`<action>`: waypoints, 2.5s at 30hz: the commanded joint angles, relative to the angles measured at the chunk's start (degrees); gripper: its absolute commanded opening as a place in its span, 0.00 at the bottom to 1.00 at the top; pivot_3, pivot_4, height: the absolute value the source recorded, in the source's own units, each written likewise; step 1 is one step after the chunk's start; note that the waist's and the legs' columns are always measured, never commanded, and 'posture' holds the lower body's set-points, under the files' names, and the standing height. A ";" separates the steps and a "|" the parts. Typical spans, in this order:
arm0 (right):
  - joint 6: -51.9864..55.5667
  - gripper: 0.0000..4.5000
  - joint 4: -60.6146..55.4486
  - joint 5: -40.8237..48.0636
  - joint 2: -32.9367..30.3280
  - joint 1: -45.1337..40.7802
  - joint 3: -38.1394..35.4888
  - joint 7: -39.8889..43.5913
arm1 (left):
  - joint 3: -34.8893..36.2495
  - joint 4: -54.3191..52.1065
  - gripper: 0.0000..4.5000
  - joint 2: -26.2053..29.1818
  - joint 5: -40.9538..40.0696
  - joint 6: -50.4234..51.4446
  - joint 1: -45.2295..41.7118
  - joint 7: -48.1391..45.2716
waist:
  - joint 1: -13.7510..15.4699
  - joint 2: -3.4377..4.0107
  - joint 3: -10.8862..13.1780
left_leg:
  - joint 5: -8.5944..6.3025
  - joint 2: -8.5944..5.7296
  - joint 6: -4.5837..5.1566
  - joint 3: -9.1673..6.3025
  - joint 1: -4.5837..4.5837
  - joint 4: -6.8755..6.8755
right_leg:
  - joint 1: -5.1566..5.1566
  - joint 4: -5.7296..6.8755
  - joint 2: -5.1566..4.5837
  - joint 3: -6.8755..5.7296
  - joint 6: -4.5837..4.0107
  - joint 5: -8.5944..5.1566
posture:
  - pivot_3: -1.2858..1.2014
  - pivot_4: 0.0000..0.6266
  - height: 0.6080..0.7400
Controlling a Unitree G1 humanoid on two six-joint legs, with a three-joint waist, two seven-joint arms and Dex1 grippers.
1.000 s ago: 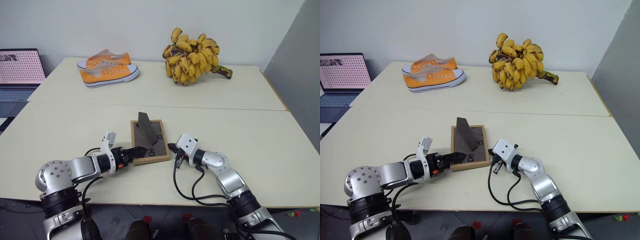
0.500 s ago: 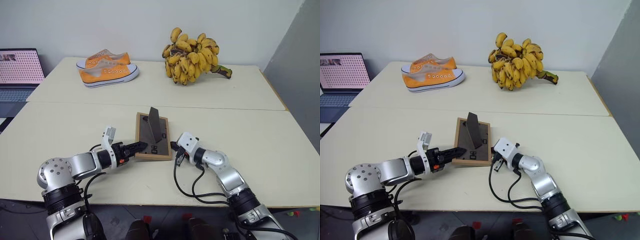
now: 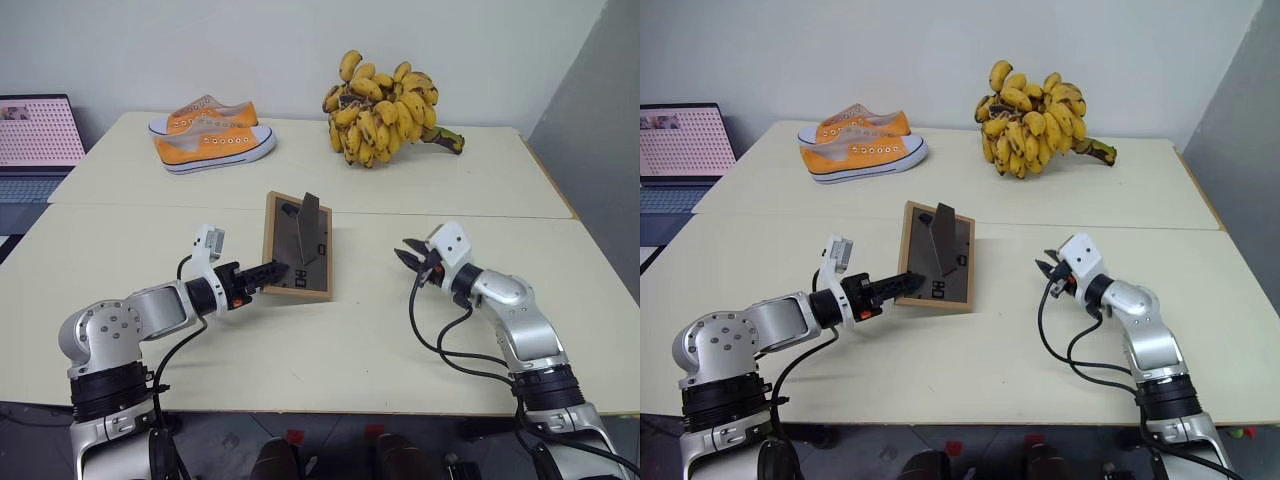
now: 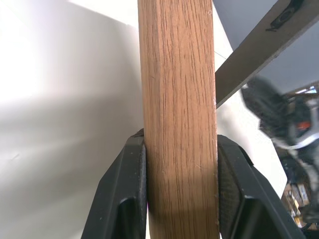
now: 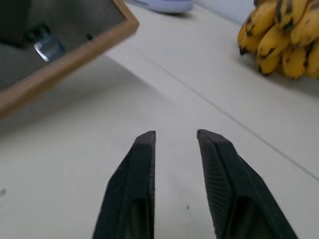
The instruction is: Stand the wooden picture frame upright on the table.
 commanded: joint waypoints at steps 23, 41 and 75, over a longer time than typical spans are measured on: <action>10.22 0.44 -9.33 11.45 4.24 -8.47 2.35 1.19 | -4.23 -6.15 0.29 5.32 -3.19 -2.75 -4.57 -7.65 | 0.31 0.04 0.04 | 0.02 -0.03 0.02 -0.14 -0.55 0.07 | -0.52 0.05 -0.02 -0.15 -0.01 0.00 | 0.52 0.24 1.00; -35.20 0.63 19.12 -11.69 -10.89 -13.66 3.91 -1.12 | 0.69 -6.22 0.29 9.78 -13.15 11.69 -6.69 -4.14 | 0.16 0.10 0.13 | 0.03 -0.05 0.05 -0.12 -0.56 0.15 | -0.51 0.09 -0.03 -0.13 0.00 0.00 | 0.52 0.24 1.00; -67.37 0.74 34.88 -67.94 -14.82 -24.69 21.07 -71.21 | -15.20 0.09 0.29 20.90 -54.23 -2.84 -11.92 22.26 | 0.27 0.08 0.14 | 0.48 -0.50 -0.09 -0.60 -0.50 0.28 | -0.59 0.94 -0.28 -0.23 -0.02 0.01 | 0.52 0.24 1.00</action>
